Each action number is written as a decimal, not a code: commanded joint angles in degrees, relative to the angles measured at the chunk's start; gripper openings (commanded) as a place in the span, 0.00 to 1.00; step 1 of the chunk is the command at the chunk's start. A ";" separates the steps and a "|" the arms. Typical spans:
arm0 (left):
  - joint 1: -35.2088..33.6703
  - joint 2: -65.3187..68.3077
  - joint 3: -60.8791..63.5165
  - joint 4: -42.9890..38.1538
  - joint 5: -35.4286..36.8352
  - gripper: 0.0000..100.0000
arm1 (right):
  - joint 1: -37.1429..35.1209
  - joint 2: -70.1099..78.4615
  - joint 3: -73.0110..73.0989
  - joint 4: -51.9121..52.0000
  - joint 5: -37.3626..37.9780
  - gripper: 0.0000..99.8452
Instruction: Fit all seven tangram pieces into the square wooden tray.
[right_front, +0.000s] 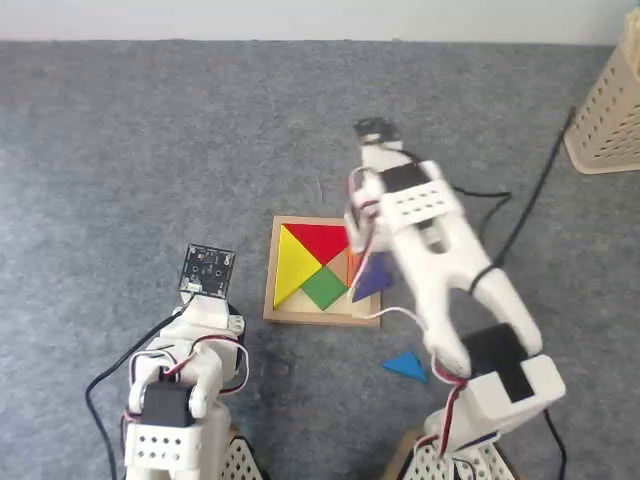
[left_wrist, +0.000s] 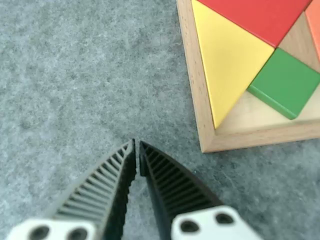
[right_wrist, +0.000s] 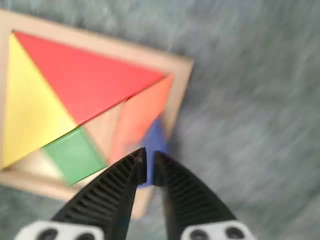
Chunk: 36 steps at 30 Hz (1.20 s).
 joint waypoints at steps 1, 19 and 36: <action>-0.26 -1.23 -1.10 0.35 0.35 0.01 | 6.11 -6.99 3.52 -8.31 4.40 0.01; -0.26 -1.23 -1.10 0.35 0.35 0.01 | 0.75 -7.34 19.34 -15.60 10.37 0.01; -0.26 -1.23 -1.10 0.35 0.35 0.01 | -6.90 -17.54 28.40 -12.79 7.65 0.01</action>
